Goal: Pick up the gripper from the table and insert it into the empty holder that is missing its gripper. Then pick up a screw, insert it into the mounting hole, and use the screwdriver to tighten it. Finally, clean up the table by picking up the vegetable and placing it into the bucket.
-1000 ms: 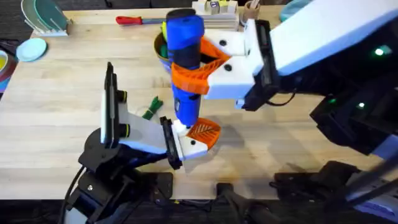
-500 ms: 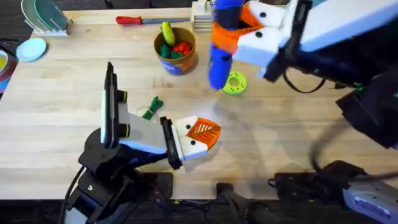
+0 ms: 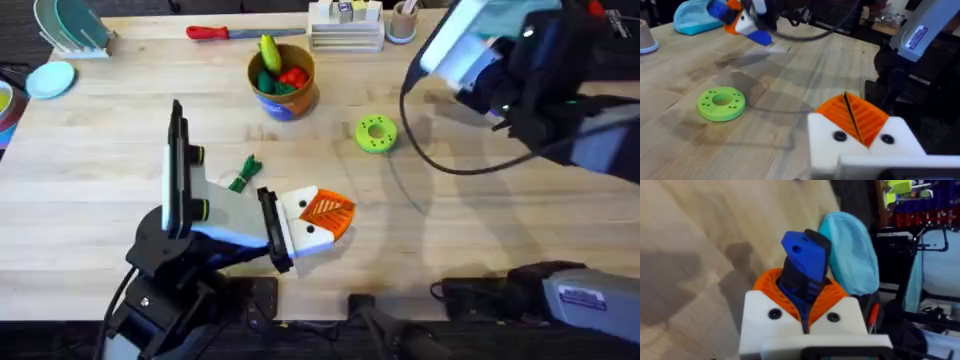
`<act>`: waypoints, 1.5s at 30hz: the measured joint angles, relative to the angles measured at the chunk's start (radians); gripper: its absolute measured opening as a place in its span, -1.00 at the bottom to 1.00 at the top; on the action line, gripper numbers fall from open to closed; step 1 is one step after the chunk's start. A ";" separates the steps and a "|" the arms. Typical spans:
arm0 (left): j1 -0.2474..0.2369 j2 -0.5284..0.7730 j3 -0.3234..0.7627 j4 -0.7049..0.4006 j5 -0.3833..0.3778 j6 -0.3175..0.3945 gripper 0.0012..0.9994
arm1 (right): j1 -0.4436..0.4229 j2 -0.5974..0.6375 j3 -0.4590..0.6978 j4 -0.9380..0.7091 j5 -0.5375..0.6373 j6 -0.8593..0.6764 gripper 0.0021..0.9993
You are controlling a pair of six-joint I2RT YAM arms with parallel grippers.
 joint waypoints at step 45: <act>0.000 0.000 0.000 0.003 -0.022 0.000 0.99 | 0.121 -0.161 0.019 -0.139 -0.015 0.635 0.87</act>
